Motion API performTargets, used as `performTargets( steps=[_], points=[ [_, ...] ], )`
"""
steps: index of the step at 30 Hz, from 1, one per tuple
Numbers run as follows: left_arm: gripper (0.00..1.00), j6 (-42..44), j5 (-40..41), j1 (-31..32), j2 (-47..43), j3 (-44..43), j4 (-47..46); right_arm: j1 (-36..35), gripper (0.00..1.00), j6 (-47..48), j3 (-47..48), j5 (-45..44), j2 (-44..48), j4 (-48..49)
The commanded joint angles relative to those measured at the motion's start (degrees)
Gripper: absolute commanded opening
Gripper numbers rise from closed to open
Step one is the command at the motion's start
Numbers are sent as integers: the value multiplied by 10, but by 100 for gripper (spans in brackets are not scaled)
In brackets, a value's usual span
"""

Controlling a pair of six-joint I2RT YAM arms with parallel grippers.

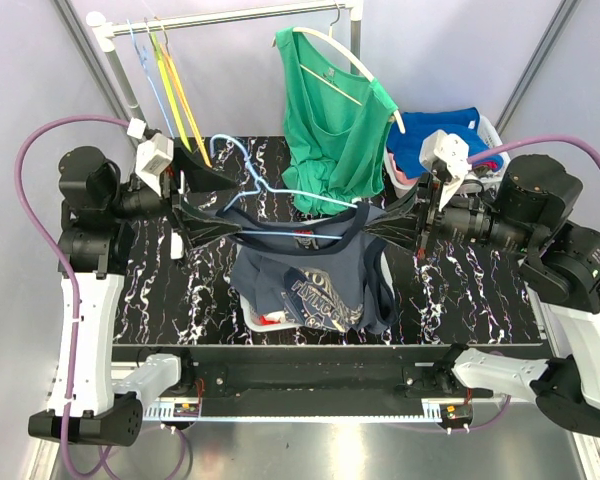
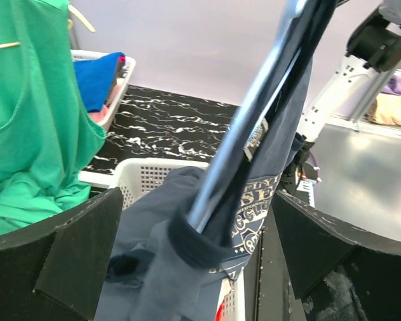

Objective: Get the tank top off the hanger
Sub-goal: Pick up the hanger from the clothesline, then remove the tank top from the hanger.

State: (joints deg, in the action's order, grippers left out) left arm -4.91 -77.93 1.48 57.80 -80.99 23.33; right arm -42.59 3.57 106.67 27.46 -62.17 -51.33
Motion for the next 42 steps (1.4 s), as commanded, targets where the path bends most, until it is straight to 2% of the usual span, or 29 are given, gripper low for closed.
performTargets(
  steps=[1, 4, 6, 10, 11, 13, 14, 19, 21, 25, 26, 28, 35, 39, 42],
  points=[
    [99, 5, -31, 5, 2, -20, -25, 1, 0, -10, 26, 53, -6, 39],
    [98, 4, -34, 7, 1, -9, -26, 1, 0, -14, 19, 47, -7, 50],
    [93, 5, -37, 7, -1, -1, -26, 1, 0, -18, 8, 47, -5, 68],
    [50, 10, -49, 8, -2, -3, -28, 2, 0, -19, -18, 25, 7, 95],
    [27, 11, -51, 8, -3, -4, -27, 1, 0, -20, -26, 11, 12, 111],
    [15, 11, -51, 8, -1, -7, -27, 1, 0, -22, -47, 1, 19, 129],
    [6, 10, -50, 8, 0, -8, -29, 1, 0, -28, -53, -7, 20, 145],
    [4, 5, -42, 8, 0, -9, -29, 1, 0, -33, -82, -29, 10, 174],
    [0, 3, -32, 8, -4, -7, -29, 1, 5, -32, -106, -72, 11, 187],
    [0, 2, 5, 8, -9, -5, -29, 1, 59, -24, -177, -191, 42, 228],
    [0, 2, 21, 8, -11, -4, -31, 1, 64, -23, -196, -241, 46, 241],
    [0, 16, 33, 8, -14, -4, -29, 1, 71, -23, -210, -287, 60, 250],
    [0, 89, 144, 7, -10, -22, 25, 1, 76, -51, -269, -406, 138, 309],
    [0, 123, 203, 7, -8, -31, 42, 1, 73, -94, -293, -404, 184, 315],
    [0, 128, 221, 7, -7, -35, 45, 1, 68, -134, -321, -346, 196, 330]
  ],
)
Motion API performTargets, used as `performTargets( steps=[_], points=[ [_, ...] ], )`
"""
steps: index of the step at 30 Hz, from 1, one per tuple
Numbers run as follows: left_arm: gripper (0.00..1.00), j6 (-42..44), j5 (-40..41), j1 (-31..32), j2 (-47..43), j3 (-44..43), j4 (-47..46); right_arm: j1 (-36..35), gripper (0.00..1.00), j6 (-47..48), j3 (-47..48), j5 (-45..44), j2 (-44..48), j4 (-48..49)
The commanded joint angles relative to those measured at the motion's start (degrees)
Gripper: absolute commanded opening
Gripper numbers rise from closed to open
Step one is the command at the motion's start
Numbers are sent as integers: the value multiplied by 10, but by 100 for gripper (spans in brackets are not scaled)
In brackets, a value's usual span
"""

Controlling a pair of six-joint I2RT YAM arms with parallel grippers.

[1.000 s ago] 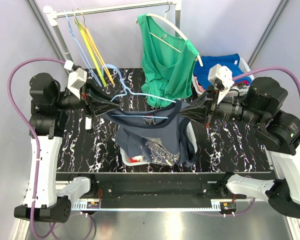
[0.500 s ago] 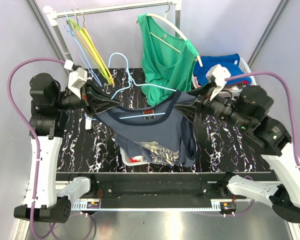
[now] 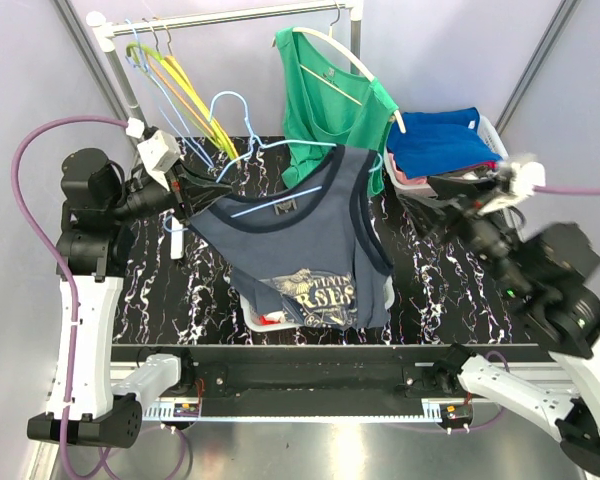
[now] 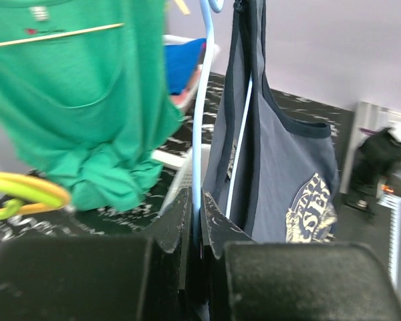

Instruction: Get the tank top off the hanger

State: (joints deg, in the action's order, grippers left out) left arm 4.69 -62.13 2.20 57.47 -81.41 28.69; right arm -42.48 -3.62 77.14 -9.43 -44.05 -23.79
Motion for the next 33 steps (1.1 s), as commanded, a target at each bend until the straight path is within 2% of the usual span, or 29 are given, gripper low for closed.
performTargets(
  steps=[1, 4, 12, 29, 33],
  points=[
    [0, 33, 63, 0, -3, -32, -7, 0, 67, -74, -40, 60, 13, 59],
    [0, 30, 62, 0, -3, -34, -7, 0, 61, -113, -70, 115, -6, 93],
    [0, 20, 32, 0, -10, -34, -4, 0, 61, -125, -81, 120, -69, 179],
    [0, 1, -13, 0, -12, -38, -2, 0, 61, -114, -50, 118, -143, 233],
    [0, 4, -11, 0, -14, -35, -1, 0, 62, -99, -45, 94, -133, 220]
  ],
)
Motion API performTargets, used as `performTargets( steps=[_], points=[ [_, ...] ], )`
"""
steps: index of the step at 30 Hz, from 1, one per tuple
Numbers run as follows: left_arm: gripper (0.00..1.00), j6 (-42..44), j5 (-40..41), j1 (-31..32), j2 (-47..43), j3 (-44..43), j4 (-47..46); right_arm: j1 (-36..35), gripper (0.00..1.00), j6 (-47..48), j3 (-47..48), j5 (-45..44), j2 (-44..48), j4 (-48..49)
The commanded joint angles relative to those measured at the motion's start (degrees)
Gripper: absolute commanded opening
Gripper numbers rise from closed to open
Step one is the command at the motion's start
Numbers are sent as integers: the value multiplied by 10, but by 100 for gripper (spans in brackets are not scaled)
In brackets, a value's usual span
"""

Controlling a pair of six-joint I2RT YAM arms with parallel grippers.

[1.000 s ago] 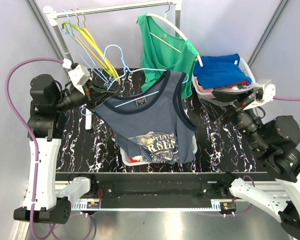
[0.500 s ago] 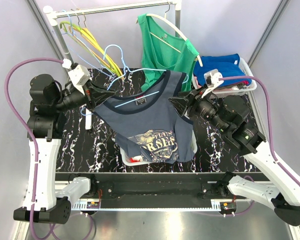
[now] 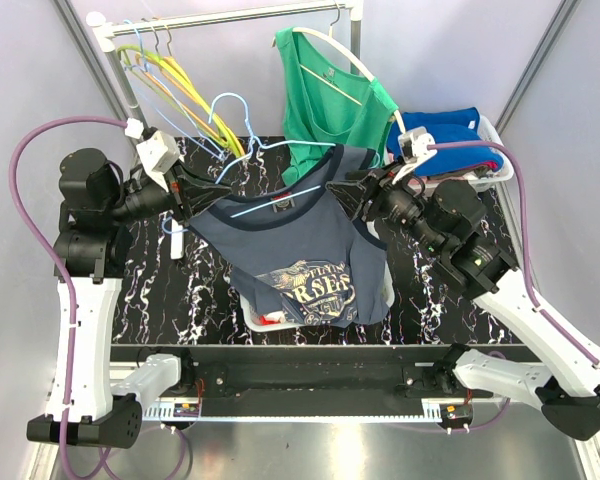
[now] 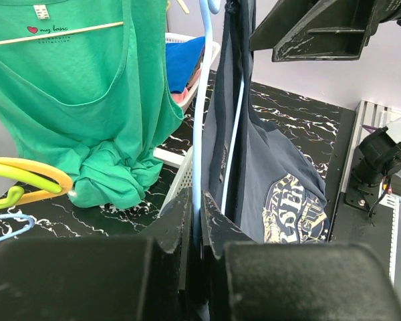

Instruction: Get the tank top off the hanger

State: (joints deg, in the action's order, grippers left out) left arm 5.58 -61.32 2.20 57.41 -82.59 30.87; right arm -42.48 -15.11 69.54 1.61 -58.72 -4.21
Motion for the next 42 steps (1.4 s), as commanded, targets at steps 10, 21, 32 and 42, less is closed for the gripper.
performTargets(
  steps=[10, 21, 32, 42],
  points=[
    [0, -7, -24, 0, -12, -28, -22, 0, 65, 26, 11, -68, 27, 5],
    [0, -8, -27, 0, -11, -32, -22, 0, 72, 19, -69, -86, 102, -22],
    [0, -19, -32, 0, -10, -42, -22, 1, 72, 22, -51, -78, 59, -5],
    [0, -18, -31, 0, -9, -39, -22, 1, 45, 11, -38, -40, 48, 12]
  ],
)
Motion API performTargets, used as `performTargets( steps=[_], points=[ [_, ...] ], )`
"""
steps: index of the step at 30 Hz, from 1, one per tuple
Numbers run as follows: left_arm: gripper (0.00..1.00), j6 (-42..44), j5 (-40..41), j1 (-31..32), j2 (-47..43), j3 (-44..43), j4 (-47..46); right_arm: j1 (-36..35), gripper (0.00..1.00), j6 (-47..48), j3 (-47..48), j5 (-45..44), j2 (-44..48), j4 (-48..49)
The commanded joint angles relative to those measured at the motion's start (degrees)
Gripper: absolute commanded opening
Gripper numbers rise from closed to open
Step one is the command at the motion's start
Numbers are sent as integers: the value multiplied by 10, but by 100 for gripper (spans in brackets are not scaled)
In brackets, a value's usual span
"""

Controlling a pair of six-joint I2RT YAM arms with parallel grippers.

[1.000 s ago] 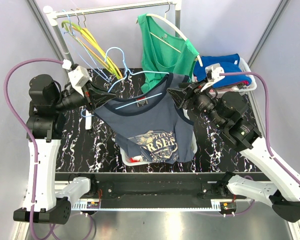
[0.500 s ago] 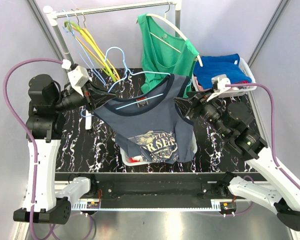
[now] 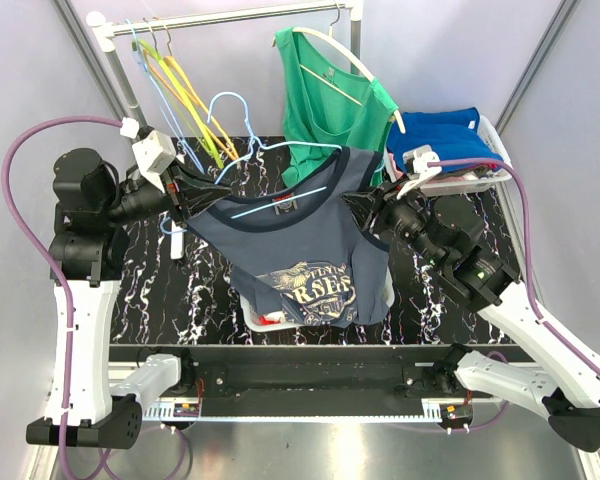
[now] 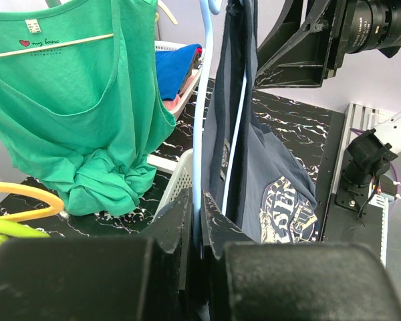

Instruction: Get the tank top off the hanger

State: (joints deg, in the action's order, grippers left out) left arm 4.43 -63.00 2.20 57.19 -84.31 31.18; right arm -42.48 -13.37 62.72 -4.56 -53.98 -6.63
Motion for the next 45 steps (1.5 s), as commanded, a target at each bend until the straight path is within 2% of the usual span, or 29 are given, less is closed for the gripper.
performTargets(
  steps=[1, 5, 6, 9, 18, 28, 41, 44, 45],
  points=[
    [0, -6, -13, 0, -8, -22, -26, 1, 43, -13, 32, 28, -1, 37],
    [0, 0, -8, 0, -9, -11, -25, 2, 29, -27, 32, 41, -3, 47],
    [0, 2, -7, 0, -10, -10, -26, 1, 19, -30, 33, 44, -8, 50],
    [0, 7, -2, 0, -12, -5, -26, 1, 0, -31, 36, 32, -2, 49],
    [0, 54, 19, 0, -16, 15, 2, 21, 0, 21, 76, -79, 46, -35],
    [0, 61, 21, 0, -23, 14, 9, 85, 0, 25, 79, -129, 37, -67],
    [0, 53, 12, 0, -22, 2, 11, 147, 0, 16, -8, -82, 62, -92],
    [0, 49, 10, 0, -20, -2, 10, 146, 5, 31, -21, 6, 65, -83],
    [0, 46, 9, 0, -16, -6, 9, 146, 9, 35, -27, 82, 67, -79]
  ],
)
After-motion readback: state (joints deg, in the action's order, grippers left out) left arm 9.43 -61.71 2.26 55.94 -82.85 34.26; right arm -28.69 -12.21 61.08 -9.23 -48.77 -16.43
